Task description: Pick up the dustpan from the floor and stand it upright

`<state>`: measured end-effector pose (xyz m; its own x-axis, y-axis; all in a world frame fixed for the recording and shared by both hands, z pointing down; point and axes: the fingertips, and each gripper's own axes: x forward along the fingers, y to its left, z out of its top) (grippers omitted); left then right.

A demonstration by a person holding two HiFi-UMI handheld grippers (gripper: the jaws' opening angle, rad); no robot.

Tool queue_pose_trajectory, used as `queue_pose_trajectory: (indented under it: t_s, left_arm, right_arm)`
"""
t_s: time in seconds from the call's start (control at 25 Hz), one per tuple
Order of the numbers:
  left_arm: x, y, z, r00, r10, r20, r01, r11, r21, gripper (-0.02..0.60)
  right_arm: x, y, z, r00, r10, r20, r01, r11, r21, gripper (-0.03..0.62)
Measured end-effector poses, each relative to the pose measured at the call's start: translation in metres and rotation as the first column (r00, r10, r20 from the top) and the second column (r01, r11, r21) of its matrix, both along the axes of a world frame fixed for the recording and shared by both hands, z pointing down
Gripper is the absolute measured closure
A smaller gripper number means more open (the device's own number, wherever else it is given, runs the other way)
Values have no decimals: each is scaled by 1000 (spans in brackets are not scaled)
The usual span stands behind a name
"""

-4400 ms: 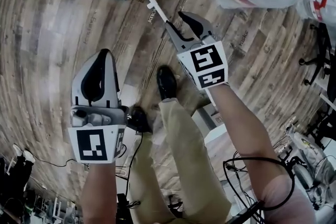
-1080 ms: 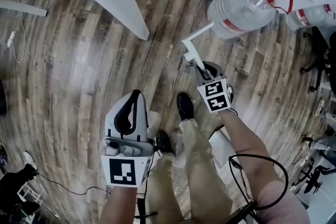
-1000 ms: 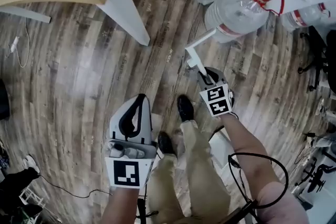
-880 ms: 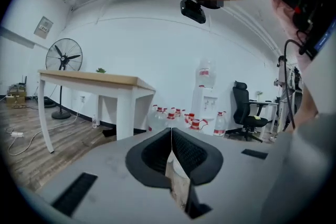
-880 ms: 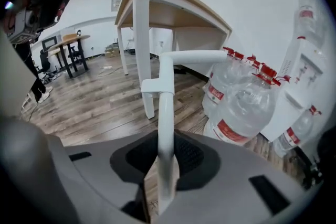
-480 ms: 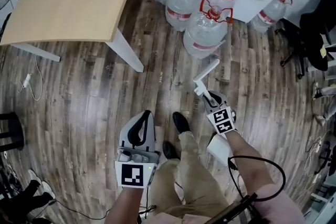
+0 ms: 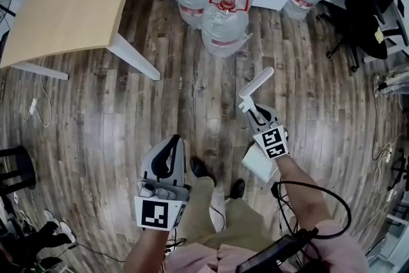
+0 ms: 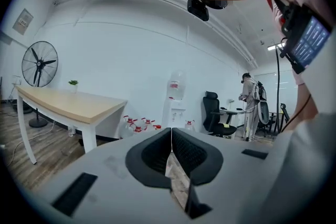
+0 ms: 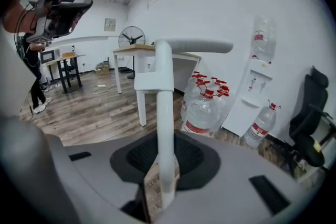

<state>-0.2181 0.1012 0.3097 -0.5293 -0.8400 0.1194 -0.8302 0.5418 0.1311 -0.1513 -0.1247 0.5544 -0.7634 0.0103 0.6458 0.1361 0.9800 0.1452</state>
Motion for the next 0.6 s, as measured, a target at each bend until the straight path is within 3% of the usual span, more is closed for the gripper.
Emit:
queue_pose_trajectory:
  t_s: [0.6]
  left_arm:
    - [131, -92, -69, 992, 123, 27, -124, 991, 45, 568]
  right_arm:
    - [165, -62, -64, 984, 149, 93, -146, 988, -41, 505]
